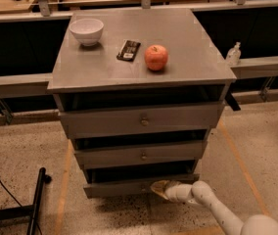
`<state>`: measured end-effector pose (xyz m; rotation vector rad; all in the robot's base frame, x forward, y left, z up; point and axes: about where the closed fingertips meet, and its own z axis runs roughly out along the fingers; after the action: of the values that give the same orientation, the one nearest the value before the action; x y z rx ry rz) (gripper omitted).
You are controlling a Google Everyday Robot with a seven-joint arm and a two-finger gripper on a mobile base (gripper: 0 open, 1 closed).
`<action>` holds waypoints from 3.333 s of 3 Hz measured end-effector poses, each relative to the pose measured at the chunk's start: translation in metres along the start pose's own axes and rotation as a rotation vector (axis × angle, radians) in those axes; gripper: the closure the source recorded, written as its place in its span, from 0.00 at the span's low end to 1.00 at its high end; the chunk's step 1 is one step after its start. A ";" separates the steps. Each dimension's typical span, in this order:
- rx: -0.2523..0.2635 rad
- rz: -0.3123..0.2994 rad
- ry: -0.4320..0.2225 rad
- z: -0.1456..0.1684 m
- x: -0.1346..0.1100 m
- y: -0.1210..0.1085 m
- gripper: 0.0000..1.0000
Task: Close bottom drawer
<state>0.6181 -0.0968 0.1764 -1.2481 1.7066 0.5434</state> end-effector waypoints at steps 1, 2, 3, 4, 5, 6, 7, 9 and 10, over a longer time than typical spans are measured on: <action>0.000 0.000 0.000 -0.001 0.000 0.000 1.00; 0.035 -0.007 0.012 0.013 -0.010 -0.024 1.00; 0.036 -0.007 0.012 0.011 -0.010 -0.023 1.00; 0.058 -0.009 0.023 0.021 -0.017 -0.040 1.00; 0.058 -0.009 0.023 0.020 -0.017 -0.039 1.00; 0.070 -0.006 0.025 0.028 -0.020 -0.049 1.00; 0.070 -0.006 0.025 0.027 -0.019 -0.049 1.00; 0.070 -0.006 0.025 0.027 -0.019 -0.049 1.00; 0.070 -0.006 0.025 0.027 -0.019 -0.049 1.00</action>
Offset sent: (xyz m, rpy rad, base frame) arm 0.1028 0.0154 0.0252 -0.0620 -0.0671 -0.1107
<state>0.6746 -0.0855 0.1883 -1.2140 1.7278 0.4624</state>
